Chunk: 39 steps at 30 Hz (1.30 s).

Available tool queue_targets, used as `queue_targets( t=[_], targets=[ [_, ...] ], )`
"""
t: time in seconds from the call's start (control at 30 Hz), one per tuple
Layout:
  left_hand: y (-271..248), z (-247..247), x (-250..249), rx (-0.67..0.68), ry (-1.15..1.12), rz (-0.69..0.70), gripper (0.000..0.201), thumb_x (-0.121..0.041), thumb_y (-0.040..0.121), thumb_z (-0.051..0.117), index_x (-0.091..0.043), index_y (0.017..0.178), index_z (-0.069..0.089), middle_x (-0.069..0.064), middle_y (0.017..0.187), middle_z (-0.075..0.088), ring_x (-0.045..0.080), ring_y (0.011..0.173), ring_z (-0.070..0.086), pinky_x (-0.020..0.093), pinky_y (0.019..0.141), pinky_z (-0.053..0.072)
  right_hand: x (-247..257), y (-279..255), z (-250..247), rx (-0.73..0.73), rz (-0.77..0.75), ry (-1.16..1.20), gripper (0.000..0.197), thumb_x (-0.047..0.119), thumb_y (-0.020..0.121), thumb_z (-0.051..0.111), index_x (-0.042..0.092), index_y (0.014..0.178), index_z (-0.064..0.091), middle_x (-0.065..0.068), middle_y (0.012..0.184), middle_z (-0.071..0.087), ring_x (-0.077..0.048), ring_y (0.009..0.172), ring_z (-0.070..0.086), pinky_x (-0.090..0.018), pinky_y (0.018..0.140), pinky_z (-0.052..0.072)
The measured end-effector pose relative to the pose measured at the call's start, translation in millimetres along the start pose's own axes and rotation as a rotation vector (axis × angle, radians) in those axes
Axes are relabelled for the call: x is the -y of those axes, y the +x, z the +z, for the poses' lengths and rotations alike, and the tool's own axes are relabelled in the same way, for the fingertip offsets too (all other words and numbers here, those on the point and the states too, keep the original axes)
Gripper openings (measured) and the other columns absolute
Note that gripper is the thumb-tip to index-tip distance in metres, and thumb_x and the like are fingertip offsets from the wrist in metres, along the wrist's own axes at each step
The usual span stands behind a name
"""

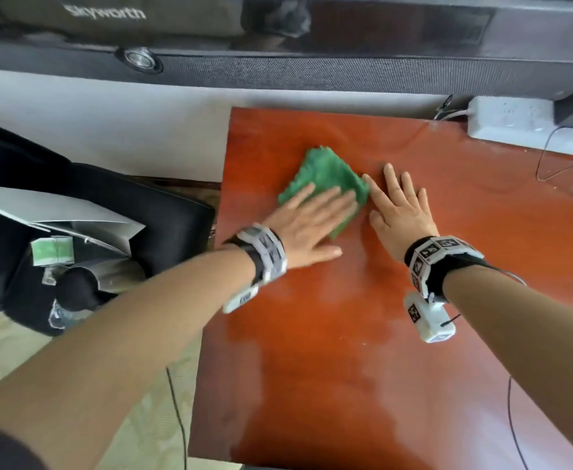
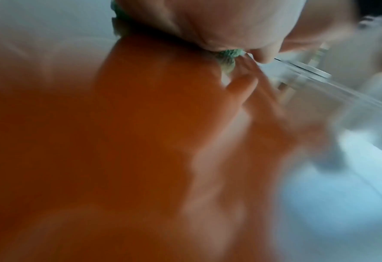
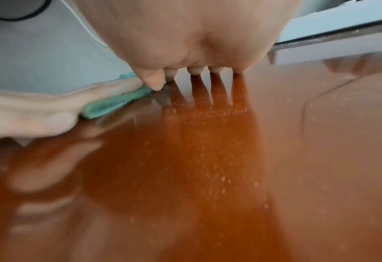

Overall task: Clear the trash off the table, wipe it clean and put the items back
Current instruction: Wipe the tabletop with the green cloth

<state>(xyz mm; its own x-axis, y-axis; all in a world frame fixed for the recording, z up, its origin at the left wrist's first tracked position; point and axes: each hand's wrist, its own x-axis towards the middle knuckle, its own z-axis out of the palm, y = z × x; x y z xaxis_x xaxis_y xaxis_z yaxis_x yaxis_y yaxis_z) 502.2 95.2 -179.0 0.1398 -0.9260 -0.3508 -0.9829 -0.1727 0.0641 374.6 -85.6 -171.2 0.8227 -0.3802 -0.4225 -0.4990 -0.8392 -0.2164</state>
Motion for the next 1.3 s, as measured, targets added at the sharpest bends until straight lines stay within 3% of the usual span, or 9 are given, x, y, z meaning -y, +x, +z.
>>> queue_targets(
  t=[0.1,0.17,0.27,0.47,0.57,0.8,0.97,1.13,1.3],
  targets=[
    [14,-16,73,-0.057,-0.206,-0.506,0.078,-0.061,0.095,0.014,-0.02,0.159,-0.001,-0.002,0.167,-0.006,0.019,0.154,-0.001,0.048,0.122,0.0,-3,-1,-6,0.05,-0.007,0.03,0.061,0.029,0.102,0.028,0.044,0.155,0.002,0.005,0.165,-0.014,-0.025,0.152,-0.011,-0.048,0.122,-0.003],
    [12,-22,96,-0.021,-0.295,-0.679,0.078,-0.062,0.097,0.012,-0.019,0.159,-0.004,-0.003,0.166,-0.011,0.017,0.153,-0.007,0.048,0.123,-0.002,-3,-2,-7,0.068,-0.001,0.039,0.061,0.029,0.103,0.028,0.044,0.155,0.002,0.006,0.164,-0.014,-0.024,0.152,-0.012,-0.047,0.122,-0.003],
    [-21,-9,50,0.078,-0.306,-0.582,0.087,-0.069,0.093,0.011,-0.016,0.157,-0.015,-0.001,0.164,-0.023,0.018,0.151,-0.017,0.051,0.123,-0.004,-1,-4,-5,0.057,-0.006,0.022,0.063,0.029,0.102,0.029,0.044,0.155,-0.001,0.005,0.164,-0.016,-0.025,0.151,-0.013,-0.048,0.122,-0.004],
    [-140,20,-65,0.368,-0.25,-0.129,0.085,-0.071,0.095,0.009,-0.019,0.152,-0.029,-0.004,0.155,-0.041,0.014,0.145,-0.034,0.048,0.122,-0.008,5,-9,-2,0.069,0.017,0.032,0.065,0.03,0.1,0.03,0.042,0.155,-0.002,0.005,0.164,-0.016,-0.026,0.151,-0.013,-0.051,0.122,-0.002],
    [-115,20,-29,0.266,-0.266,-0.197,0.078,-0.066,0.098,0.009,-0.022,0.154,-0.025,-0.006,0.158,-0.036,0.014,0.147,-0.028,0.048,0.123,-0.003,5,-13,0,0.082,0.03,0.041,0.065,0.03,0.1,0.031,0.042,0.155,-0.002,0.005,0.164,-0.017,-0.025,0.151,-0.014,-0.05,0.122,-0.003],
    [16,-37,64,0.126,-0.523,-0.712,0.086,-0.069,0.096,0.02,-0.017,0.158,-0.01,-0.002,0.164,-0.021,0.018,0.152,-0.015,0.051,0.122,-0.006,3,-23,10,0.08,0.024,0.017,0.068,0.031,0.1,0.032,0.044,0.154,-0.007,0.006,0.163,-0.02,-0.024,0.151,-0.015,-0.049,0.122,-0.004],
    [-3,-21,30,0.158,-0.303,-0.421,0.093,-0.075,0.091,0.018,-0.02,0.156,-0.017,-0.005,0.163,-0.026,0.016,0.151,-0.019,0.052,0.123,-0.003,3,-23,8,0.077,0.021,0.006,0.069,0.031,0.099,0.033,0.044,0.154,-0.007,0.007,0.163,-0.02,-0.024,0.151,-0.015,-0.049,0.122,-0.003],
    [-70,-1,36,0.157,-0.377,-0.606,0.086,-0.07,0.094,0.01,-0.019,0.155,-0.022,-0.004,0.16,-0.032,0.016,0.15,-0.022,0.052,0.123,-0.003,2,-21,3,0.121,0.013,0.008,0.067,0.032,0.1,0.032,0.044,0.154,-0.005,0.006,0.163,-0.02,-0.025,0.151,-0.014,-0.051,0.122,-0.001],
    [-165,39,-89,0.28,-0.308,-0.281,0.092,-0.075,0.093,0.012,-0.015,0.154,-0.024,0.0,0.159,-0.035,0.02,0.148,-0.027,0.052,0.123,-0.002,7,-27,5,0.107,0.026,-0.005,0.068,0.031,0.099,0.033,0.041,0.155,-0.004,0.004,0.164,-0.018,-0.026,0.151,-0.014,-0.051,0.122,-0.002]
  ],
)
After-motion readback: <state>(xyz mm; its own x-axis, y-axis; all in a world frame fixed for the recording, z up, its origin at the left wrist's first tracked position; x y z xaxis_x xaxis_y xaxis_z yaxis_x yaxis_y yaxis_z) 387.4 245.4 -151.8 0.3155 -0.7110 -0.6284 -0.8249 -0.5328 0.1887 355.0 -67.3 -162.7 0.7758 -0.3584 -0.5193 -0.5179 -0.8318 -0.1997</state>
